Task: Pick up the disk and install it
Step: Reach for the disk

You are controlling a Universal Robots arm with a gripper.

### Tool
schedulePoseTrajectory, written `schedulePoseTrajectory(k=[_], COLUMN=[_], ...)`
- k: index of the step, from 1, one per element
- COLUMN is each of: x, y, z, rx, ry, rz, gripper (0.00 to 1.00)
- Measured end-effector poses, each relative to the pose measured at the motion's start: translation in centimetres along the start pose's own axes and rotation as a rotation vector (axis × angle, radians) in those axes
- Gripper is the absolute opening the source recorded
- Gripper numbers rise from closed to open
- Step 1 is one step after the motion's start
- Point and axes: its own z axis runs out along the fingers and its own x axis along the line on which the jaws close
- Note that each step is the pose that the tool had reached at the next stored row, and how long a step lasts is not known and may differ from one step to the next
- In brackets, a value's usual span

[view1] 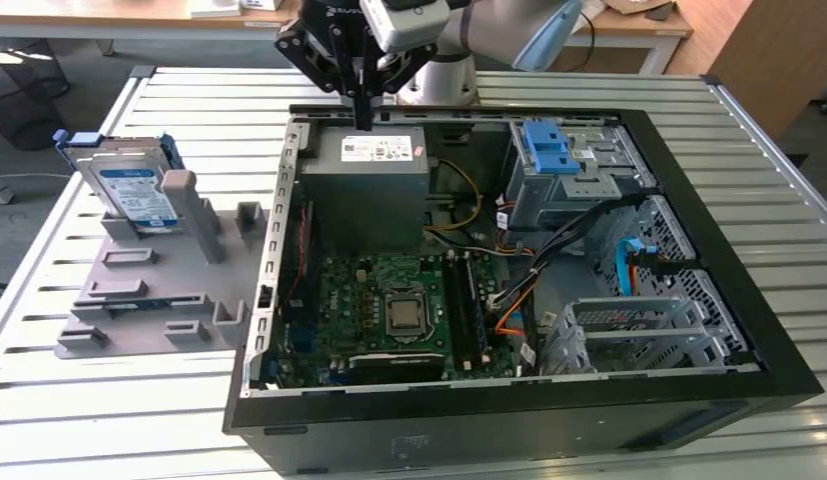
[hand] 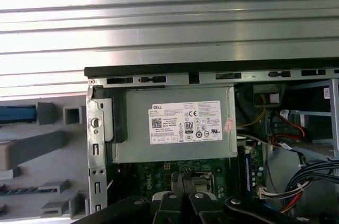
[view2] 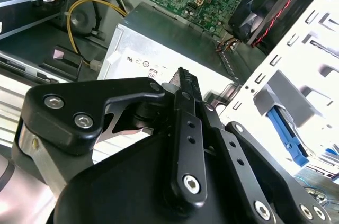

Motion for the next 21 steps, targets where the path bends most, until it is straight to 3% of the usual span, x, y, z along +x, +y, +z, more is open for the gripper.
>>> schedulePoseTrajectory(k=[21], x=[0.72], y=[-0.05], z=[-0.02], rx=[0.0], ry=[0.0], rz=[0.0], gripper=[0.11])
